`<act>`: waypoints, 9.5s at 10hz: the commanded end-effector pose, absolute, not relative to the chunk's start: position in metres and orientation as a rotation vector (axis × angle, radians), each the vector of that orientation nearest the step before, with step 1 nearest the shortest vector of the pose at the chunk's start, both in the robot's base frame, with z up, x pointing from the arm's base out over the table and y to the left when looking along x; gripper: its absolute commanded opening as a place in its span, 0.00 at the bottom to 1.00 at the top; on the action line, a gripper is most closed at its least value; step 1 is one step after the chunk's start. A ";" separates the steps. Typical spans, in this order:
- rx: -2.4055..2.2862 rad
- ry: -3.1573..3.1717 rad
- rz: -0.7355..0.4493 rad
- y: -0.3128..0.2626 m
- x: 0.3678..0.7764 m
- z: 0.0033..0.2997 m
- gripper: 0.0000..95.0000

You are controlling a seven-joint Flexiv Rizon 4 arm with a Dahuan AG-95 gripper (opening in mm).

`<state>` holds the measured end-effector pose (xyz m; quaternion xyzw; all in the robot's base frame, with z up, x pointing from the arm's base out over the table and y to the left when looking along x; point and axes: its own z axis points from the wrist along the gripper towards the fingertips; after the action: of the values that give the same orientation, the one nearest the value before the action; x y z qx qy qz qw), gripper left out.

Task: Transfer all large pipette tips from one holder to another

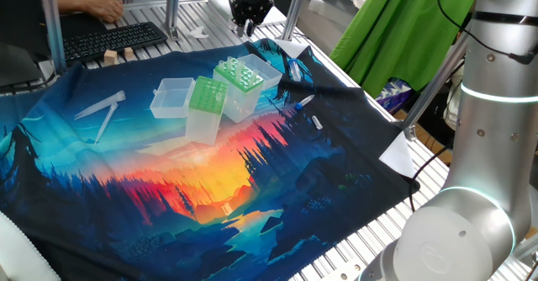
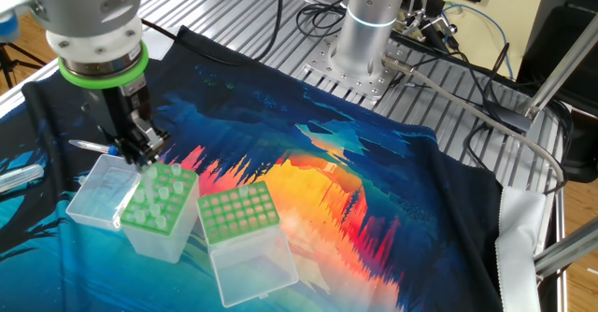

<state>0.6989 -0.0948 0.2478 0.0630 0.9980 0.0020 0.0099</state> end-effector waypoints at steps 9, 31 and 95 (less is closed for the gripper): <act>0.400 3.095 0.040 -0.050 0.644 0.221 0.20; 0.701 3.033 0.093 0.016 0.590 0.157 0.40; 0.286 3.099 0.010 -0.061 0.646 0.308 0.00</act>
<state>0.6452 -0.0604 0.3086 0.0933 0.9955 0.0034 0.0138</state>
